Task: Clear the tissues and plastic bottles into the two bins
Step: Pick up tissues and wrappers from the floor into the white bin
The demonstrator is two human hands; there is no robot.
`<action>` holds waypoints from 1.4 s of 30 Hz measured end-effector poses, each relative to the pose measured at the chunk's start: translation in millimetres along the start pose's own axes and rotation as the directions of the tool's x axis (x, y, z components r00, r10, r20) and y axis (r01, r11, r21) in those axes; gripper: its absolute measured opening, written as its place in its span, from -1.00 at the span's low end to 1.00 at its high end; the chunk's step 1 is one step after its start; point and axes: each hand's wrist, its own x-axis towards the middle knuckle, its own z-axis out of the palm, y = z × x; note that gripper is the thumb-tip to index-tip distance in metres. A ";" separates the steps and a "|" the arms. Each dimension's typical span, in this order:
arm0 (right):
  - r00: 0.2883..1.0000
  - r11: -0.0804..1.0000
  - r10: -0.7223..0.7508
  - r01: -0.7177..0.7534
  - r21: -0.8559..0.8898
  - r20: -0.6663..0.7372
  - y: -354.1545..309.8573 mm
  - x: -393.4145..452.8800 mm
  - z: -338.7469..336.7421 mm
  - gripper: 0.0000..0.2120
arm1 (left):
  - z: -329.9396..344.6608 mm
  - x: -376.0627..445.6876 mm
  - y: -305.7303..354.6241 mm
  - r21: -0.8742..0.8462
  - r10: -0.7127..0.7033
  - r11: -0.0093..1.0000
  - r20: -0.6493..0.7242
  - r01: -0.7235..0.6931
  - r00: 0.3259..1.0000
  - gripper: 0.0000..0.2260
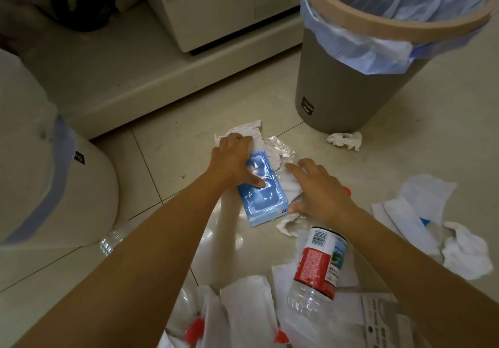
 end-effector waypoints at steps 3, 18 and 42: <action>1.000 0.999 -0.023 0.023 0.048 -0.003 0.4 -0.9 0.9 -0.09 | -1.7 5.1 -2.7 -0.068 -0.095 0.992 0.120 0.104 0.988 0.21; 0.994 0.981 -0.056 0.072 0.179 -0.093 -2.2 -4.4 7.5 0.00 | 6.6 0.8 11.5 -0.262 -0.021 0.964 0.103 0.048 0.995 -0.35; 0.924 0.941 0.316 -0.333 -0.050 -0.218 67.5 9.5 -28.6 -0.28 | -40.5 -44.6 8.7 -0.272 -0.115 0.956 0.012 0.114 0.993 -0.58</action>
